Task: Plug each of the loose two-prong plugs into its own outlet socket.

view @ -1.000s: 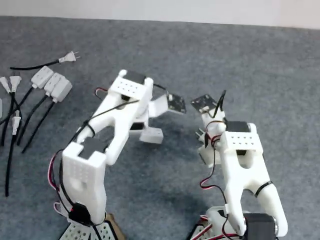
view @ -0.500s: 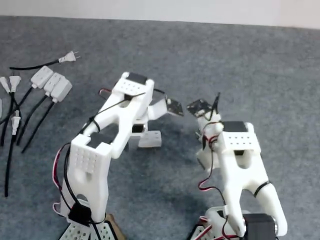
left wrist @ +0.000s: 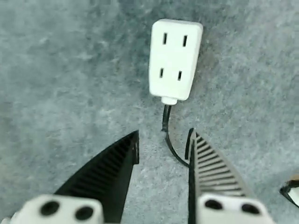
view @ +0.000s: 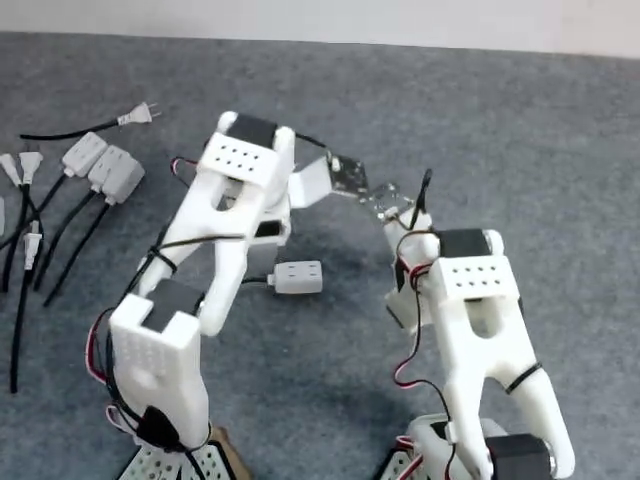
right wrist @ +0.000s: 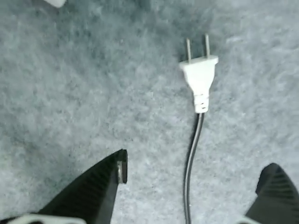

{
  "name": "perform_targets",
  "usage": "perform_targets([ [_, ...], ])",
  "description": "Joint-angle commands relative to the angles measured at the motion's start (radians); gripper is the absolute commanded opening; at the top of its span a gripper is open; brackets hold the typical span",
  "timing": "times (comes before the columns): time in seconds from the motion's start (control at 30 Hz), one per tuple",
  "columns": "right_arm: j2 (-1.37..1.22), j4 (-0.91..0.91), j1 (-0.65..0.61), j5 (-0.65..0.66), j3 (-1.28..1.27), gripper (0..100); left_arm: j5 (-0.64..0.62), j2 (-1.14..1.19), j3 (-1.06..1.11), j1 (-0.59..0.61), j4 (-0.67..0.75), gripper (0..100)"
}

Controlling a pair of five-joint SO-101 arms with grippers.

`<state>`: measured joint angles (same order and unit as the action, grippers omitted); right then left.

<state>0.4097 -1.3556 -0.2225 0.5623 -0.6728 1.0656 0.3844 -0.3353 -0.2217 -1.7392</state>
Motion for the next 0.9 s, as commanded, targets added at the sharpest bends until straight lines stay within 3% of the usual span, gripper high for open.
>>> perform_targets([
  [0.0,0.004,-0.015,-0.012,0.034,0.028,41.8,-0.046,-0.131,-0.044,0.007,-0.021,19],
  [0.13,0.001,-0.001,-0.007,0.107,0.031,41.8,-0.152,-0.165,-0.05,0.102,0.078,19],
  [0.33,-0.002,0.171,-0.004,0.241,0.025,41.8,-0.4,-0.171,-0.056,0.3,0.212,19],
  [0.57,-0.14,0.302,0.008,0.238,0.05,41.8,-0.408,-0.163,-0.044,0.501,0.313,19],
  [0.73,-0.18,0.392,0.008,0.25,0.044,41.8,-0.408,-0.166,0.005,0.521,0.305,19],
  [0.87,-0.122,0.424,0.005,0.377,-0.047,41.8,-0.408,-0.174,0.008,0.545,0.305,19],
])
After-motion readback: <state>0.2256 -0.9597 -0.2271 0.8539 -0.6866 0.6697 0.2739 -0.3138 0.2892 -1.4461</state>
